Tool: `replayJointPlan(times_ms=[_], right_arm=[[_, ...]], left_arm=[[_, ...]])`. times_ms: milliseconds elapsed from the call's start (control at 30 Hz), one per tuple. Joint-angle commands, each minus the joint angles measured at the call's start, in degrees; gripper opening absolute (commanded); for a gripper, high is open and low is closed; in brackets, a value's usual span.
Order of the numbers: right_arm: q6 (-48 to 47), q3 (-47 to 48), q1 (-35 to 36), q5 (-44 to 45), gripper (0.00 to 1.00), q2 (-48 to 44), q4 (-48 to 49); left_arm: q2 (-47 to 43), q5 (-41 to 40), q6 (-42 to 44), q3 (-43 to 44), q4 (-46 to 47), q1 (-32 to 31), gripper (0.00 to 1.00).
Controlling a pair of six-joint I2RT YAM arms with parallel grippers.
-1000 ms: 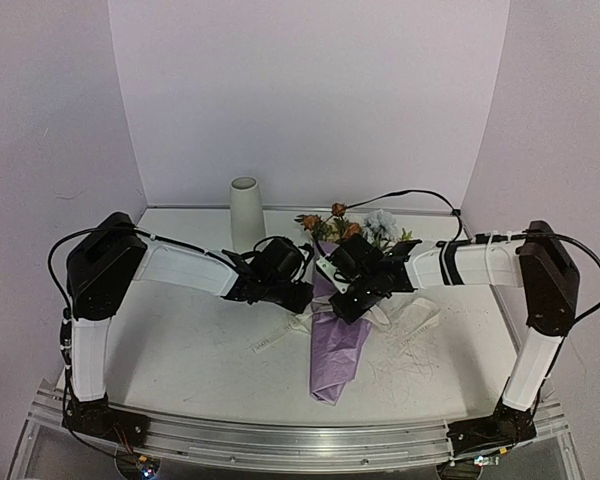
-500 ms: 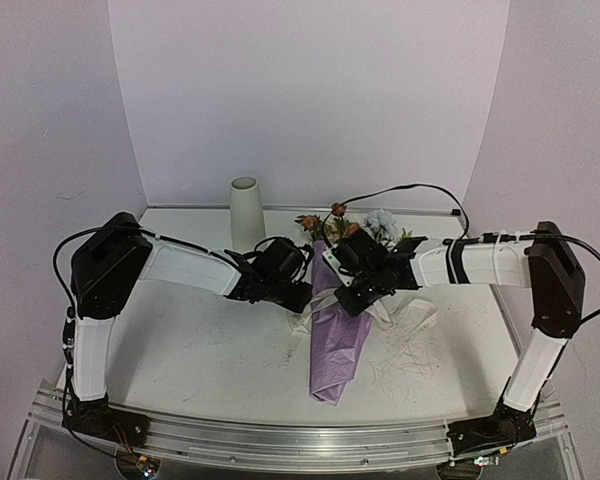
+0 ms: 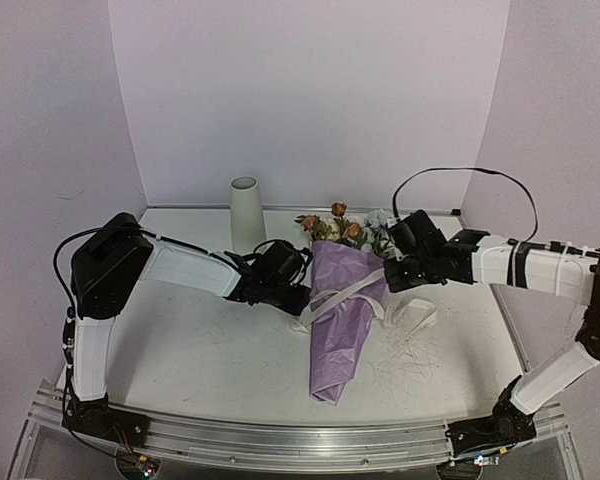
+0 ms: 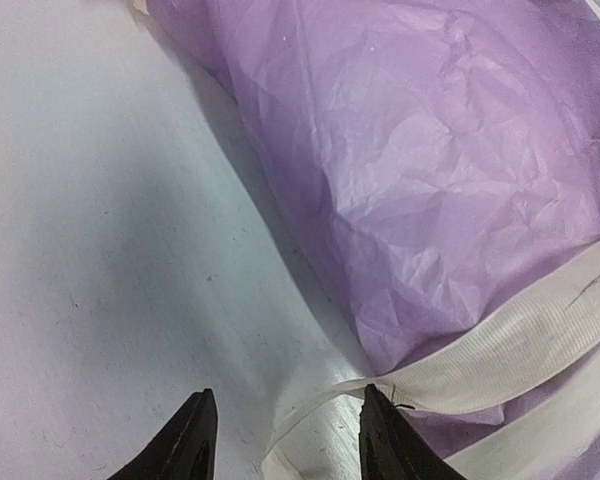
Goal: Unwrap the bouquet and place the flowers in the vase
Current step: Untie the ribbon from the wrapping paper.
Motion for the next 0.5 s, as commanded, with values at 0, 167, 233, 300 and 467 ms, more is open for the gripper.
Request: replayJointPlan(times_ms=[0,167,233,300,467], right_arm=[[10.52,-6.45,-8.06,0.76,0.00,-7.26,-2.32],[19.13,-13.00,-13.31,-4.52,0.00,-11.23,-2.21],[19.44,-14.41,-13.97,-7.74,0.00,-11.20,-1.38],[18.22,-14.96,-14.02,-10.18,0.09,-10.98,-0.64],[14.36,-15.35,-14.05,-11.33,0.43,-13.99,0.45]], left_arm=[[-3.60,0.46,0.26,-0.55,0.24,0.21,0.50],[-5.58,1.15,2.89,0.19,0.27,-0.29,0.52],[-5.74,1.32,4.23,1.57,0.13,-0.65,0.53],[-5.64,1.58,5.66,3.15,-0.06,-1.15,0.54],[-4.23,2.90,8.18,7.73,-0.86,-2.52,0.55]])
